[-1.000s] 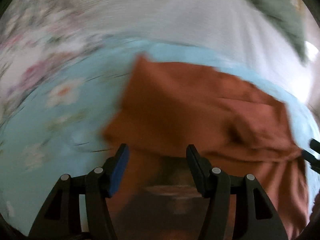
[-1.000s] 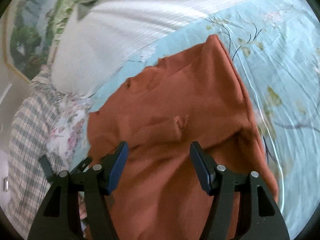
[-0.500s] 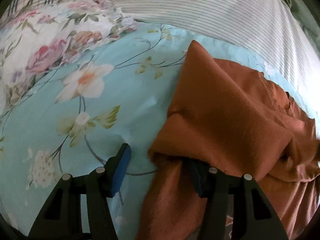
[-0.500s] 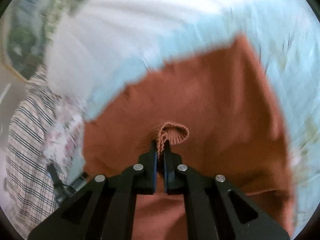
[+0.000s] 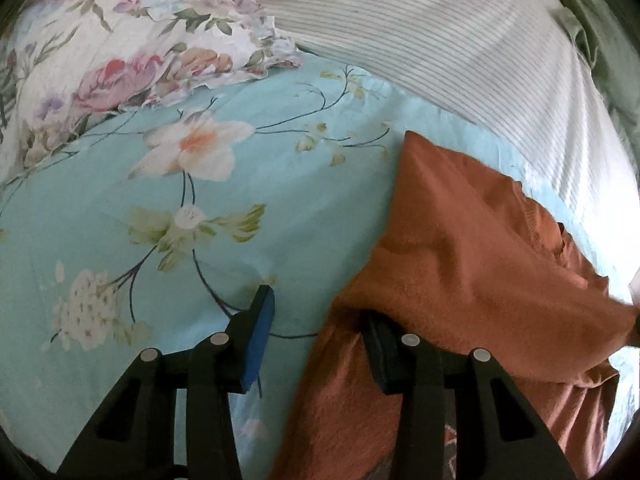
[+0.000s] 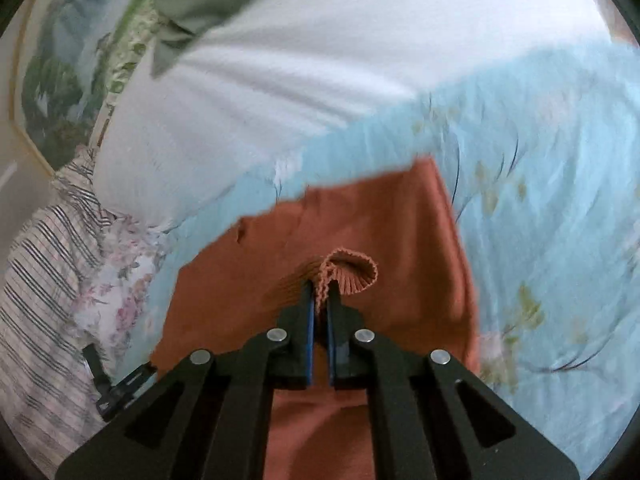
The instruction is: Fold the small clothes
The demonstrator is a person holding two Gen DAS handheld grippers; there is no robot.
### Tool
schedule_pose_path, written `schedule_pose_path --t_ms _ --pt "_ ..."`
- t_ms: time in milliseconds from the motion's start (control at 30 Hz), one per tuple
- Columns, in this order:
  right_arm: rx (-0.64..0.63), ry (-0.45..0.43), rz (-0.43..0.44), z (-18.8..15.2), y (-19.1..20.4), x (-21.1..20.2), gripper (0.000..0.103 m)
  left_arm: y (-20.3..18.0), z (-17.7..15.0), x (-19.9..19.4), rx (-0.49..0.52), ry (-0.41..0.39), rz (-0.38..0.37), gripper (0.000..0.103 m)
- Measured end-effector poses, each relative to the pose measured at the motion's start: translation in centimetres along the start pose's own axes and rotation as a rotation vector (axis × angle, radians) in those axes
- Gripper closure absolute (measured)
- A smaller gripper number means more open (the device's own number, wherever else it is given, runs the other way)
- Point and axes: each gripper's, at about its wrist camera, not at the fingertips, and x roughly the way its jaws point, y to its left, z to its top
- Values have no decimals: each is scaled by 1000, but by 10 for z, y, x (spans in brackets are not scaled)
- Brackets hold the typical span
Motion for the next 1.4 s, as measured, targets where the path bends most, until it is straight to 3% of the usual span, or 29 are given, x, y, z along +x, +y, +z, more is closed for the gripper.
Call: schedule_pose_path --t_ms 100,200,267,300,400,433,467,533,600,667,700,733,767,833,900,967,1000,1133,1267,1400 --pt "3 38 -53 0 -6 8 97 -4 -3 -2 13 -4 1 60" --pt "80 132 -144 -8 -31 30 97 -5 -6 -2 22 -2 4 60" --pt "132 123 -249 -12 -43 28 93 -3 -7 -3 14 -7 -4 59" --pt "156 94 -258 -13 -45 22 93 -1 -8 -3 9 -7 -10 59" --pt "115 26 -173 -13 -24 9 93 -1 -8 -3 7 -7 -11 59" --pt "73 45 -126 -14 -12 15 84 -3 -8 -2 13 -5 -3 59" --pt "43 77 -77 -16 -3 24 69 -3 -9 -2 17 -5 1 59" --pt "5 159 11 -26 12 48 57 -3 -9 -2 17 -3 1 58" --pt "-34 221 -24 -35 16 73 57 0 -8 -1 7 -1 -9 58" --pt "-14 274 -125 -42 0 87 66 3 -8 -1 -4 0 -26 57" --pt "18 269 -130 -43 -11 84 84 4 -7 0 -5 0 -30 57" --pt "38 259 -150 -42 -18 78 93 4 -8 0 -6 1 -32 57" --pt "60 240 -171 -42 -25 66 91 4 -8 0 -6 1 -32 57" --pt "91 208 -168 -44 -33 39 88 3 -7 -1 -6 4 -32 57" --pt "93 194 -152 -45 -38 15 71 3 -7 -7 -14 22 -45 59" --pt "68 175 -117 -52 -36 -12 41 7 -11 -25 -45 22 -79 57" --pt "56 165 -116 -57 -36 -24 38 12 -15 -36 -68 19 -103 52" --pt "50 162 -99 -76 -44 -59 37 32 -35 -83 -105 3 -170 47" --pt "57 165 -100 -97 -54 -78 37 44 -58 -112 -52 40 -197 42" --pt "74 174 -106 -113 -67 -93 37 42 -90 -120 55 125 -209 42"
